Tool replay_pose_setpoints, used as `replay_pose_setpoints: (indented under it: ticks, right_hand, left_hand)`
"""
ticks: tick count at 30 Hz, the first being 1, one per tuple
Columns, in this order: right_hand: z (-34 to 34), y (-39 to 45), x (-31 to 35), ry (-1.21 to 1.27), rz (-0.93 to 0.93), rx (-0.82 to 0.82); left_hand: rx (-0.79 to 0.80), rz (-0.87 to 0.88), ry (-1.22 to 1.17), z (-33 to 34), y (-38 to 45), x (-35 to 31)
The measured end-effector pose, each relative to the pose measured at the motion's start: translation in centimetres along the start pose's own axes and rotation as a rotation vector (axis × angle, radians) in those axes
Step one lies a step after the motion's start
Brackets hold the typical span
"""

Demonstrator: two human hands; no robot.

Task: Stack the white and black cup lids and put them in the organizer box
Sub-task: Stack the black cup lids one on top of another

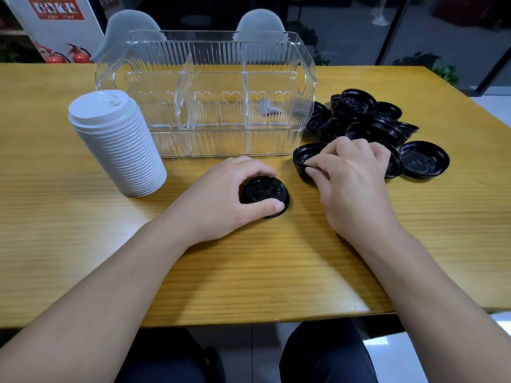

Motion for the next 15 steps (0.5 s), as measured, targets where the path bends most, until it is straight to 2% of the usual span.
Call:
replay_pose_setpoints:
  ticks: [9, 15]
  right_hand:
    - [-0.4, 0.1, -0.3, 0.086, 0.127, -0.005]
    - [-1.4, 0.1, -0.1, 0.233, 0.137, -0.185]
  left_hand:
    - [-0.002, -0.021, -0.001, -0.1, -0.1, -0.3]
    - [-0.011, -0.027, -0.023, 0.0, -0.1, -0.2]
Point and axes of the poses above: each hand's wrist, its own y-axis towards the middle knuckle, its own z-axis out of the palm, x = y × z, the point moved 1 cm from there along y, towards the middle knuckle, and after that the axes turned 1 degree about x, right-handed, at the moved point
